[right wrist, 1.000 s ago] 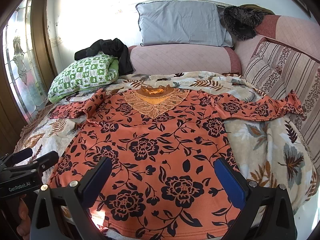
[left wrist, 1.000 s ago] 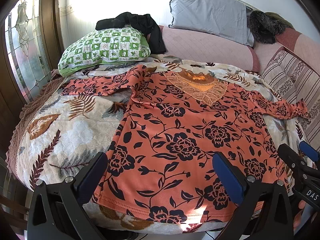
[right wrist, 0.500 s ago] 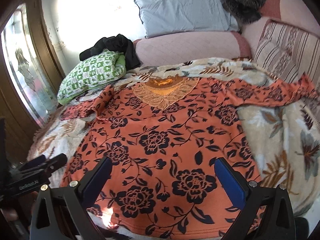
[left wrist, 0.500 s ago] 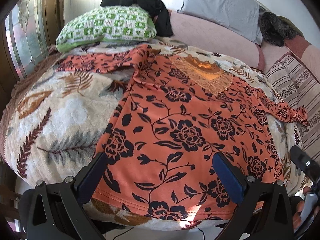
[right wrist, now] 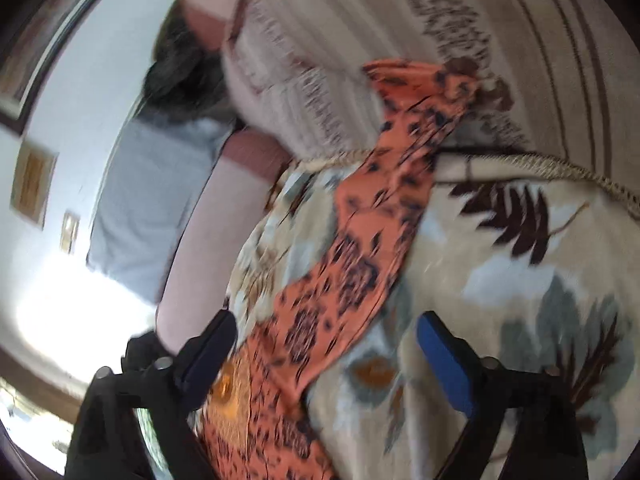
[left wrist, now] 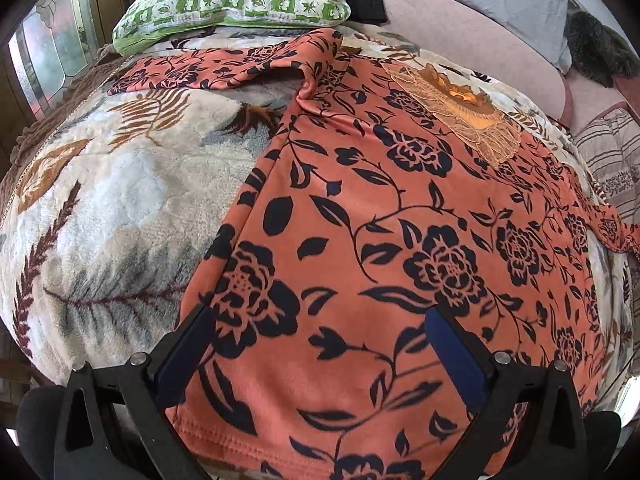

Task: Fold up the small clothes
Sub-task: 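Grasp a sleeve with the right tool and fold it across the shirt body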

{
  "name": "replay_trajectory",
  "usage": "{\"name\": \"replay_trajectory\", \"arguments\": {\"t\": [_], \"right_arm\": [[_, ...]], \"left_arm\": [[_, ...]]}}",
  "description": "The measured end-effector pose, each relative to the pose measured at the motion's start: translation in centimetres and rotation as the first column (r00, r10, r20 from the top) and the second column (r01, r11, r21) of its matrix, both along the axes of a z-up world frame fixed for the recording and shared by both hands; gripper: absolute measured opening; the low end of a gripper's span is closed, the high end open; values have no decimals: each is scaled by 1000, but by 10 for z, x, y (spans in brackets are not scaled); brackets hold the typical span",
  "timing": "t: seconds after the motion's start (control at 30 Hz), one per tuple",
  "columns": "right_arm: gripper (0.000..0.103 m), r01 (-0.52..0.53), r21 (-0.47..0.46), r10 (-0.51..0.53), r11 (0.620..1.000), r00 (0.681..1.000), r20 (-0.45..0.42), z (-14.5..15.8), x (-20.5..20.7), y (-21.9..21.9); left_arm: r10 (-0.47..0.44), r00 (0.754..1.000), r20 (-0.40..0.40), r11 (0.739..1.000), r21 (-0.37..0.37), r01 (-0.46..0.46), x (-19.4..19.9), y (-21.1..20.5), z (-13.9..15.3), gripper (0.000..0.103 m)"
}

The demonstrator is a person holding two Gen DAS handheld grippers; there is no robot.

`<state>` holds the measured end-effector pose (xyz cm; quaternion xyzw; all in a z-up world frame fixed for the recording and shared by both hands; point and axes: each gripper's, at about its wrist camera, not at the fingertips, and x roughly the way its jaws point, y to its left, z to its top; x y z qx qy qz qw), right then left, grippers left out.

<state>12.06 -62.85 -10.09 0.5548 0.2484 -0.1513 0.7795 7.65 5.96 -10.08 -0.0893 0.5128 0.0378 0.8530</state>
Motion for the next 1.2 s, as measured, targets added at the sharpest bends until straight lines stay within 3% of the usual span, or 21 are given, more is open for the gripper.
{"name": "replay_trajectory", "arguments": {"t": [0.03,0.07,0.23,0.4,0.5,0.53,0.57,0.6,0.67,0.77,0.9,1.0,1.07,1.13,1.2], "right_arm": [[57,33,13,-33,999,999,-28,-8,9,-18],[56,63,4,-62,998,996,-63,-13,19,-32],[56,202,-19,-203,979,973,-112,-25,49,-69],[56,233,-52,-236,971,969,-66,-11,71,-80],[55,207,-125,-222,970,968,-116,-8,87,-82],[41,188,-146,-210,971,966,-153,-6,96,-85],[9,159,-159,-190,974,960,-206,-6,106,-87],[5,142,-174,-181,975,955,-235,-7,112,-86],[5,60,-303,-139,951,960,-245,20,129,-73],[5,-125,-509,4,852,973,-233,83,166,-16],[5,-270,-640,255,720,960,-119,177,200,104],[5,-377,-682,476,627,878,-48,226,219,229],[5,-434,-673,586,599,810,0,240,223,304],[5,-493,-642,665,587,746,36,235,226,366],[6,-558,-594,711,579,702,34,209,228,426]], "left_arm": [[2,1000,1,1000,6,-2,4,0,-1,103],[3,1000,3,1000,11,-3,7,1,-2,103],[-1,1000,4,1000,24,1,20,7,-5,103],[6,1000,18,1000,17,-6,22,21,-8,103],[15,1000,16,1000,8,-15,23,31,-12,103],[19,1000,16,1000,10,-19,22,34,-13,103],[25,1000,19,1000,12,-25,22,37,-13,103],[32,999,24,999,12,-32,21,41,-13,103],[52,998,44,999,0,-52,19,50,-11,103],[77,994,77,996,-52,-73,18,64,-10,103],[96,989,109,988,-129,-82,11,80,-7,103],[118,981,154,986,-139,-97,2,92,4,103],[141,974,177,983,-145,-115,-3,101,9,103],[162,970,183,977,-171,-131,-7,110,11,103],[180,966,183,970,-194,-144,-8,118,11,103]]}}
